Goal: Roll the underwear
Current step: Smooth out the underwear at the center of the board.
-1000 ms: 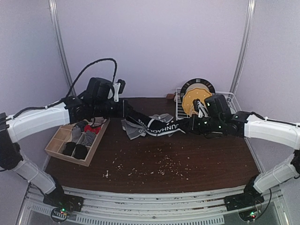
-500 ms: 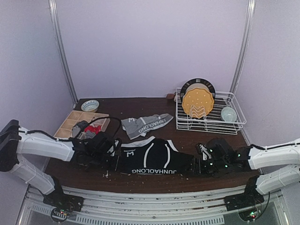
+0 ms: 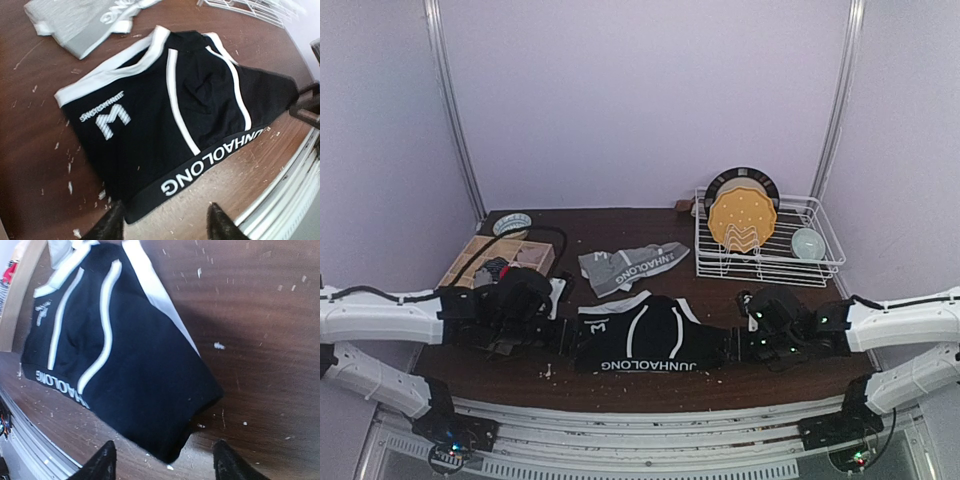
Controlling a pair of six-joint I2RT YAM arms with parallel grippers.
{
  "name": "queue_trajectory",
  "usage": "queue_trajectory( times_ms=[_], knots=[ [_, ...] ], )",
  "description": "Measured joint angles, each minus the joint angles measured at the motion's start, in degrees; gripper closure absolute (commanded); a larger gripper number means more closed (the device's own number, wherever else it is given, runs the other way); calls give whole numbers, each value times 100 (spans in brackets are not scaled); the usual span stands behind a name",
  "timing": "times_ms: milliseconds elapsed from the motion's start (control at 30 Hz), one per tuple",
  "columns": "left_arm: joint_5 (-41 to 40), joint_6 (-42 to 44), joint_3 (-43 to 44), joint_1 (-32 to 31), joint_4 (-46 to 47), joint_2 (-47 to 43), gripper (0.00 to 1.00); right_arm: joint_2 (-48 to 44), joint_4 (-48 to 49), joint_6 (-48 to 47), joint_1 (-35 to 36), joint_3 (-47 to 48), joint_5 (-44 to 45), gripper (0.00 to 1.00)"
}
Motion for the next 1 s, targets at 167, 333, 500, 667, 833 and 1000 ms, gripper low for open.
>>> queue_trajectory(
  times_ms=[167, 333, 500, 667, 833, 1000],
  knots=[
    [229, 125, 339, 0, 505, 1097, 77, 678, 553, 203, -11, -48, -293, 43],
    [361, 125, 341, 0, 938, 1768, 81, 1008, 1311, 348, -107, -286, -645, 66],
    [444, 83, 341, 0, 1303, 2264, 90, 1211, 1954, 483, -221, -514, -994, 92],
    [522, 17, 343, 0, 1563, 2640, 93, 1172, 2583, 1029, -103, -883, -1252, 100],
    [579, -24, 343, 0, 1735, 2806, 94, 671, 2675, 1902, 616, -1263, -1161, 79],
    [581, -22, 345, 0, 1779, 2826, 88, -352, 1759, 2542, 1456, -1147, -678, 27]
  ],
)
